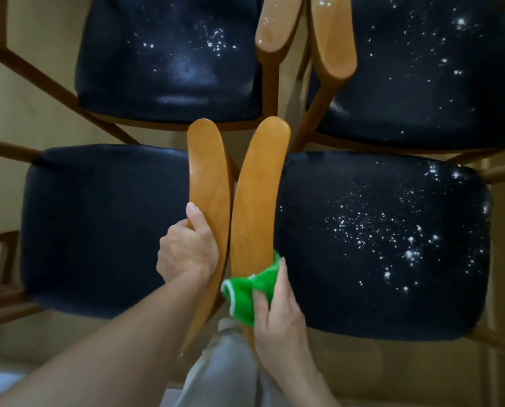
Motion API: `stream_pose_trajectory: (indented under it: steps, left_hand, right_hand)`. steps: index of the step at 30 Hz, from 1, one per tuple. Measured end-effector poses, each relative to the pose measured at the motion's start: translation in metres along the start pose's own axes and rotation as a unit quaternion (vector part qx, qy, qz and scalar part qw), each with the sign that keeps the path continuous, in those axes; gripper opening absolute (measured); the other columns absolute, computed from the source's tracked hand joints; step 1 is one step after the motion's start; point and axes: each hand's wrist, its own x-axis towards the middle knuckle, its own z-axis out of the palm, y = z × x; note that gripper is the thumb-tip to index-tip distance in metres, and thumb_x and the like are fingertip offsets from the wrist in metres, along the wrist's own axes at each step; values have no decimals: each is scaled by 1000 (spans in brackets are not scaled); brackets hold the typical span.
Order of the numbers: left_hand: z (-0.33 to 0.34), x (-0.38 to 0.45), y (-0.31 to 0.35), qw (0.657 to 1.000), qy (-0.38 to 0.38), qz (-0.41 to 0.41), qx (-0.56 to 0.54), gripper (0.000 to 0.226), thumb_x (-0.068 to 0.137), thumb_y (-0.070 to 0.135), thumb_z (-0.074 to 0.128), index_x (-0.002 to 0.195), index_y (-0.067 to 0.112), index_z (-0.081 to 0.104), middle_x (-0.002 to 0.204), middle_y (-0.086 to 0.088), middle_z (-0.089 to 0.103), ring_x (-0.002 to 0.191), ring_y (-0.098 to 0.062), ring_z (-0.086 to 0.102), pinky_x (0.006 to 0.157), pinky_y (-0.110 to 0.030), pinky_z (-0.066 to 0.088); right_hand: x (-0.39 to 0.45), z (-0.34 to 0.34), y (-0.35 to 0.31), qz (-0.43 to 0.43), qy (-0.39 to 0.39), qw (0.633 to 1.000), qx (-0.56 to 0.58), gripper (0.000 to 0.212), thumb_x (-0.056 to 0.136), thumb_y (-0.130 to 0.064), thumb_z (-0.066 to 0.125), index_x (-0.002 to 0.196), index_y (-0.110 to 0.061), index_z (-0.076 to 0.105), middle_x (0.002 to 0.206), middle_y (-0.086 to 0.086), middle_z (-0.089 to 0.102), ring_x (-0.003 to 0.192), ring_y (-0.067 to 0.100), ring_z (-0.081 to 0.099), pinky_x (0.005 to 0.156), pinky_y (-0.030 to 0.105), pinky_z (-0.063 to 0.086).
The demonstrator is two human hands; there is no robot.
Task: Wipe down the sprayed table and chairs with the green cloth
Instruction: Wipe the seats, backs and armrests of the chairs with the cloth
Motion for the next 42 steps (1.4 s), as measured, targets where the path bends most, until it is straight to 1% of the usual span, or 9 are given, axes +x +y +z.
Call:
stream_pose_trajectory:
  steps: [4, 8, 15, 18, 23, 29, 32, 38, 42]
  left_hand:
    - [1, 1, -2, 1000, 5, -2, 9, 76, 85, 71, 2, 61, 24, 57, 60, 2, 55, 55, -17, 51, 50, -31, 33]
    - [2, 1, -2, 1000, -1, -7, 7, 78, 84, 72, 1, 61, 23, 58, 58, 3, 55, 54, -17, 53, 50, -29, 34]
    - [-2, 0, -2, 999, -38, -2, -7, 76, 87, 71, 4, 71, 23, 61, 65, 2, 57, 59, -16, 55, 54, -31, 38]
    - [-11, -3, -4, 996, -72, 0, -57, 61, 93, 65, 16, 95, 20, 57, 87, -1, 59, 75, -17, 57, 64, -36, 44]
    - [-38, -11, 26, 968, -24, 242, -64, 53, 89, 30, 58, 138, 22, 37, 138, -3, 37, 122, -17, 41, 102, -45, 38]
    - [-9, 10, 145, 908, -98, 406, -41, 60, 97, 28, 46, 152, 15, 24, 159, -5, 20, 145, -17, 17, 112, -30, 15]
    - [17, 19, 160, 897, -120, 424, 35, 58, 100, 31, 39, 153, 15, 20, 160, -6, 19, 147, -17, 13, 114, -28, 11]
    - [29, 15, 156, 903, -35, 422, 64, 50, 98, 33, 39, 145, 15, 41, 150, -6, 39, 141, -18, 29, 111, -34, 28]
    - [29, 16, 159, 905, -53, 417, 59, 50, 97, 33, 38, 144, 16, 41, 150, -5, 39, 141, -17, 29, 109, -28, 24]
  right_hand:
    - [71, -3, -32, -15, 79, 996, 31, 65, 98, -48, 33, 154, -21, 15, 149, 2, 41, 130, 14, 45, 89, 4, 29]
    - [120, -13, -58, -17, 112, 992, 52, 64, 101, -40, 37, 154, -15, 11, 147, 9, 42, 128, 22, 48, 99, 27, 42]
    - [54, -11, -30, 23, 65, 998, 17, 51, 101, -39, 41, 148, -22, 33, 128, -2, 59, 113, 12, 57, 84, 14, 38]
    - [17, -11, -11, 58, 15, 998, 21, 47, 100, -41, 41, 144, -24, 40, 123, -3, 63, 109, 8, 59, 88, 19, 44]
    - [2, -19, 2, 84, -16, 996, 39, 38, 100, -42, 40, 130, -23, 53, 96, -7, 66, 85, 2, 60, 69, 13, 43]
    - [46, -21, -19, 42, -31, 986, 161, 62, 93, -61, 28, 149, -33, 31, 129, -13, 57, 115, -4, 52, 96, 19, 44]
    - [89, -34, -18, 16, -52, 969, 240, 44, 96, -55, 35, 129, -33, 54, 109, -12, 66, 100, -3, 60, 80, 17, 49]
    - [144, -72, 20, 55, -18, 951, 303, 40, 87, -51, 48, 94, -17, 69, 87, 13, 72, 84, 36, 68, 74, 56, 55]
    - [186, -105, 39, 30, 80, 983, 160, 39, 89, -54, 44, 79, -21, 64, 71, -8, 68, 68, 11, 64, 60, 34, 49]
